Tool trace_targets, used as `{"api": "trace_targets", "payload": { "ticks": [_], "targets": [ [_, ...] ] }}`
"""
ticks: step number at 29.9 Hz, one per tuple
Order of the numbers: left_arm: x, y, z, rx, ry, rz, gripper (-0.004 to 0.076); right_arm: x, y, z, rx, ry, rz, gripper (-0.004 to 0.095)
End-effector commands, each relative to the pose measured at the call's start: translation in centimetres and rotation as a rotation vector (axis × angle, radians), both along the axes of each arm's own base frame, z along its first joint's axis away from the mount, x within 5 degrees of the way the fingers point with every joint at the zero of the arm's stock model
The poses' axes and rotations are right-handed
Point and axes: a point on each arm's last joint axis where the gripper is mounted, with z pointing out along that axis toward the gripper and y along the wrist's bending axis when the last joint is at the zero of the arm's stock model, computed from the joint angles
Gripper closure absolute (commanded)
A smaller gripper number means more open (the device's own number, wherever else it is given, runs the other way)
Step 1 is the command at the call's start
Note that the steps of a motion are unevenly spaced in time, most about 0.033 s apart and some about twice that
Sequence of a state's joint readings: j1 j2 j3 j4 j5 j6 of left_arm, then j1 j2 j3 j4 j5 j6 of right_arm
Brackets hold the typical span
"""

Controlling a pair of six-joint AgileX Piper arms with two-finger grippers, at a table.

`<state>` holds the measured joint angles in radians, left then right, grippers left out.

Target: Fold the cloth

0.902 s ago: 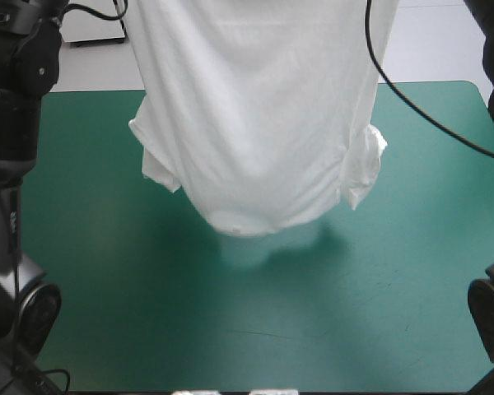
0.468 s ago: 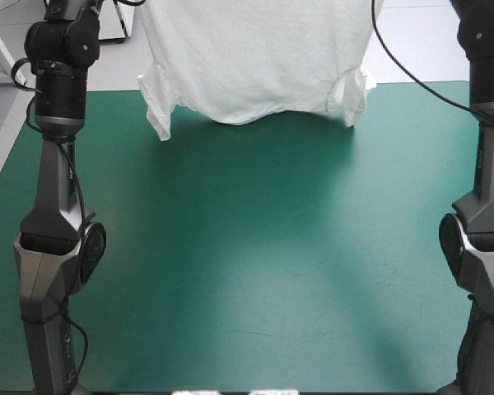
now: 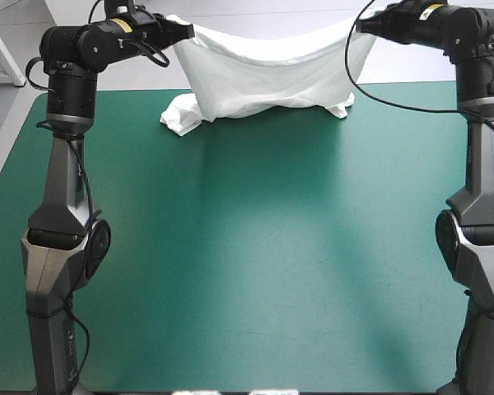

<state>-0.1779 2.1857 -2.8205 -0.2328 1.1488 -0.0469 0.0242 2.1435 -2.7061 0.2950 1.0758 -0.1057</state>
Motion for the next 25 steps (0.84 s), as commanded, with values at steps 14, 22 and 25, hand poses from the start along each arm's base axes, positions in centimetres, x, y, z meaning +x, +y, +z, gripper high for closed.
{"api": "trace_targets", "payload": {
  "ticks": [14, 22, 25],
  "targets": [
    [-6.4, 0.6, -5.2, 0.1, 0.478, -0.103, 0.0734, -6.5, -0.2, -7.0, -0.026, 0.552, 0.039, 0.0917],
    [-14.1, 2.5, -10.8, 0.189, 0.729, -0.08, 0.0734, -11.3, 1.4, -11.7, -0.082, 0.756, 0.077, 0.0915],
    [-16.7, 2.5, -12.4, 0.204, 0.766, -0.091, 0.0734, -13.2, 2.2, -13.2, -0.121, 0.816, 0.095, 0.0915]
  ]
}}
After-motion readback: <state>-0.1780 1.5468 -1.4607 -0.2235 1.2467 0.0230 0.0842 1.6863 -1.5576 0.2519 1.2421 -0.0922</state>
